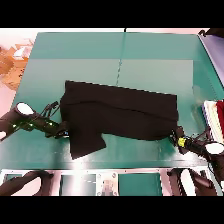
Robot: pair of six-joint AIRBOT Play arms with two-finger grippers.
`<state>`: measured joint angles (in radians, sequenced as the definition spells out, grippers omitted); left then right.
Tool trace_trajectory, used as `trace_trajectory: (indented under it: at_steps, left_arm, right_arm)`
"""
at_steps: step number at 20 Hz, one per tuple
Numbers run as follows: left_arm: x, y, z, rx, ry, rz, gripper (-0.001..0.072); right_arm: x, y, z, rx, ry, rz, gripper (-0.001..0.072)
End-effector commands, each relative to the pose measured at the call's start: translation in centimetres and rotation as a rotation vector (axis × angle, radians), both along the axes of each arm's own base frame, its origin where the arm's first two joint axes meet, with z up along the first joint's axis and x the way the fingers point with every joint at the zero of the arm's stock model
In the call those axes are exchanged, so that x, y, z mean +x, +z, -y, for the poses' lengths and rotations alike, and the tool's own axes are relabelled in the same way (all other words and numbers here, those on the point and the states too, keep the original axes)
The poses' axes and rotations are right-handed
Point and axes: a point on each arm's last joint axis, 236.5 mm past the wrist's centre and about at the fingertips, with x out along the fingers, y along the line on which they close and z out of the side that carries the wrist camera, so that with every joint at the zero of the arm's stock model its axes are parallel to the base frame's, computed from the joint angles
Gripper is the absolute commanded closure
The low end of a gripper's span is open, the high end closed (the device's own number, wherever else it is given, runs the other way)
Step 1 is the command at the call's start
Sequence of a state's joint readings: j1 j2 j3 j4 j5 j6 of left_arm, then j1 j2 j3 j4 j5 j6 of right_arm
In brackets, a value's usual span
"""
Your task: Fold the shirts.
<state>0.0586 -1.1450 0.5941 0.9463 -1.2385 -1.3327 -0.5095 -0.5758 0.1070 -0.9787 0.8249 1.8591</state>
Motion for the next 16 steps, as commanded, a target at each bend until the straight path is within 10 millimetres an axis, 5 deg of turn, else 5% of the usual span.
trace_trajectory:
  at_steps: [1,5,9,13,16]
  left_arm:
    - [-0.3,1.9,0.2,-0.008,-0.009,0.041,0.0688]
    - [-0.8,5.8,0.4,-0.009,0.000,0.154,0.0688]
    - [-1.2,7.8,1.1,-0.042,0.002,0.182,0.0688]
    - [3.2,12.4,1.7,-0.079,0.053,0.356,0.0688]
    - [8.1,15.5,0.6,-0.042,0.099,0.515,0.0688]
  right_arm:
    - [1.9,2.4,0.9,-0.060,0.064,0.069,0.0695]
    - [2.9,6.4,3.6,-0.209,0.149,0.068,0.0695]
    - [2.3,7.8,3.9,-0.223,0.194,0.010,0.0694]
    - [3.7,7.7,3.3,-0.153,0.180,0.017,0.0694]
    - [7.7,9.2,2.9,-0.078,0.181,0.106,0.0694]
